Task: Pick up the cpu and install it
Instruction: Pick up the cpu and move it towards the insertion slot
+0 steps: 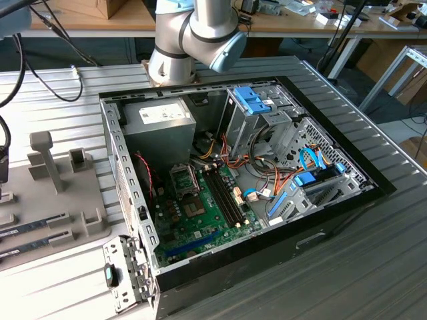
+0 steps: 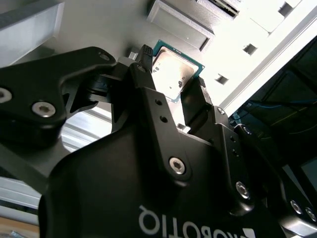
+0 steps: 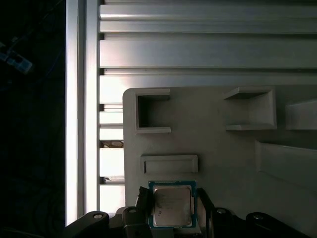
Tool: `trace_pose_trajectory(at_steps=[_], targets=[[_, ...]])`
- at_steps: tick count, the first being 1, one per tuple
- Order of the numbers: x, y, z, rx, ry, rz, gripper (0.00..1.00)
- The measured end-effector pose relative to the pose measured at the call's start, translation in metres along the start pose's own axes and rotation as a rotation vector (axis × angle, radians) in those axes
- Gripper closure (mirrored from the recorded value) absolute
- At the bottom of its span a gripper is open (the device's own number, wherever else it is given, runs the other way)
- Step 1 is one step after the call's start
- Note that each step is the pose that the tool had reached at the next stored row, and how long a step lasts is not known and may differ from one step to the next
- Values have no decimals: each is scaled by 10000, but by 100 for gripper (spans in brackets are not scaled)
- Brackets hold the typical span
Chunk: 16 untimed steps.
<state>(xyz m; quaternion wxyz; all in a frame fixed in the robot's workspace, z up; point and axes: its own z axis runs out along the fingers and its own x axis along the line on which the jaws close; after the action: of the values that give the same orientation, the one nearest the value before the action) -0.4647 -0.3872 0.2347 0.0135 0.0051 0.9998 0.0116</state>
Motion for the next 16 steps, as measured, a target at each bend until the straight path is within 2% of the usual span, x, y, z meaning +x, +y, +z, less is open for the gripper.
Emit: trace_pose_trajectory(at_steps=[16], targets=[[-1, 1, -42, -3, 0, 0, 53]])
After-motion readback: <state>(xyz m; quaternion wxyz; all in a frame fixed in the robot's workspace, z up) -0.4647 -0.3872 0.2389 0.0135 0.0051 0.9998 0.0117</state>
